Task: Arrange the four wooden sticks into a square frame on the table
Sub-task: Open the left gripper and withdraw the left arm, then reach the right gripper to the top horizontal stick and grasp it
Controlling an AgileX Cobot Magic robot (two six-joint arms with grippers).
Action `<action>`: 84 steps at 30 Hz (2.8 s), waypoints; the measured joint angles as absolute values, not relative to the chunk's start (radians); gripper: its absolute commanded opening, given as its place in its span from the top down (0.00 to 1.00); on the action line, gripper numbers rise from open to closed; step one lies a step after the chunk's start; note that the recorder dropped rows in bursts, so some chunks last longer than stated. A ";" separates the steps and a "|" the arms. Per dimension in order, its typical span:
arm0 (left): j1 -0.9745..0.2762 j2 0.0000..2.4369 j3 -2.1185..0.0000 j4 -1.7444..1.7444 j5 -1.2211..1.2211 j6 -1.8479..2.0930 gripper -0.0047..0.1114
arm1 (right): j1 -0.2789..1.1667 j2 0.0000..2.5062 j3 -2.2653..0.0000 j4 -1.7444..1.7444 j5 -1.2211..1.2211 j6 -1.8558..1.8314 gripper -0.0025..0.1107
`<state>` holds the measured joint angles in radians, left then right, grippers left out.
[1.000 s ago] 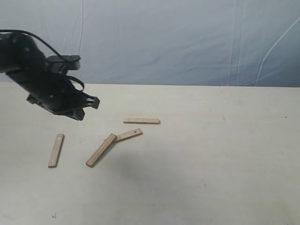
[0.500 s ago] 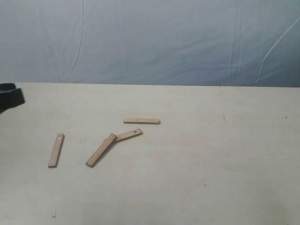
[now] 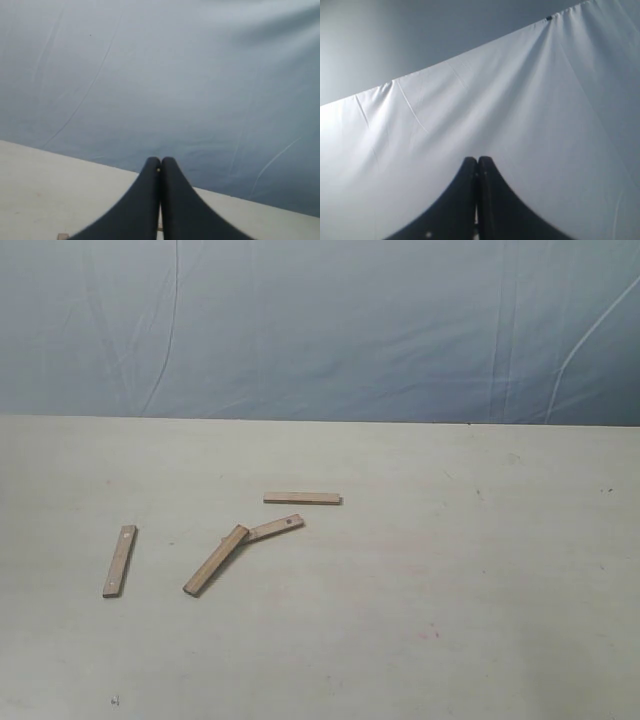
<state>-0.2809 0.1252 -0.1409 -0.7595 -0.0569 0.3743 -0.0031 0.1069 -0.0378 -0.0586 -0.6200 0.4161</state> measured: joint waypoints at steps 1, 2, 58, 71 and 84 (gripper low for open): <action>-0.281 0.098 -0.125 -0.761 -0.065 0.374 0.96 | -0.003 0.139 -0.062 -0.061 -0.649 0.416 0.99; -0.281 0.076 -0.113 -0.761 -0.076 0.374 0.96 | -0.003 0.173 -0.084 -0.061 -0.673 0.418 0.99; -0.281 0.032 -0.002 -0.681 0.024 0.423 0.96 | 0.508 2.680 -2.532 0.184 1.170 -0.644 0.45; -0.281 0.032 -0.002 -0.681 0.028 0.423 0.96 | 0.508 2.714 -2.532 0.171 1.125 -0.671 0.48; -0.281 0.032 -0.002 -0.681 0.028 0.423 0.96 | 0.508 2.723 -2.532 0.175 1.116 -0.659 0.98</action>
<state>-0.2809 0.0321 -0.0024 -0.6811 0.0276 0.4228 0.5082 2.7232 -2.5316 0.1755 1.1165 -0.6593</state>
